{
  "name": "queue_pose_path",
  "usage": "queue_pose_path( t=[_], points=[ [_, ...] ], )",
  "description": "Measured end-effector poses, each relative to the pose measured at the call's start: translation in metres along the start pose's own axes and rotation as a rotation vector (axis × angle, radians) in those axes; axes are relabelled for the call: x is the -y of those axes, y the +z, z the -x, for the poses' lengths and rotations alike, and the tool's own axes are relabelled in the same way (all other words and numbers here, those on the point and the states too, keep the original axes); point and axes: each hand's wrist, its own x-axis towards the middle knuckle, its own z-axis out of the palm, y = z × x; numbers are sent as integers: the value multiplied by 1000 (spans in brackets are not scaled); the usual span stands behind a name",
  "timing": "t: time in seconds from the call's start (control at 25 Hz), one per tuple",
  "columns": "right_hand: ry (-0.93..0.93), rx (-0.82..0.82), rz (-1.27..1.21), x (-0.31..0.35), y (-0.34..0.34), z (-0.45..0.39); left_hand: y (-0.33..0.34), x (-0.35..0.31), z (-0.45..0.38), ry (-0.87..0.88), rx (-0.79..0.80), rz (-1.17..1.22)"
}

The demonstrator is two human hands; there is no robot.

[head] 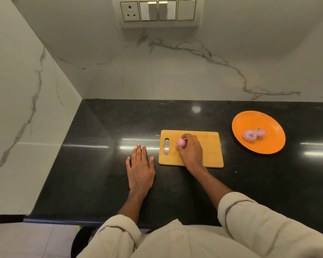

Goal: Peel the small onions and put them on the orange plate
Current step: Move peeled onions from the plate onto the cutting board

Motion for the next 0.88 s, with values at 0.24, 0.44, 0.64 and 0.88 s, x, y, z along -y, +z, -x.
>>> queue_pose_path(
  t=[0.24,0.44,0.64,0.88],
  points=[
    [59,42,24,-1,-1,3,-1,1,0,15,5,35],
    [74,-4,-66,-14,-38,12,4,-2,-1,-27,-47,167],
    [156,-284,-109,-50,-101,5,-1,-73,-5,216,-210,376],
    [208,-422,-48,-110,-162,-2,24,-206,-8,725,18,143]
  ],
)
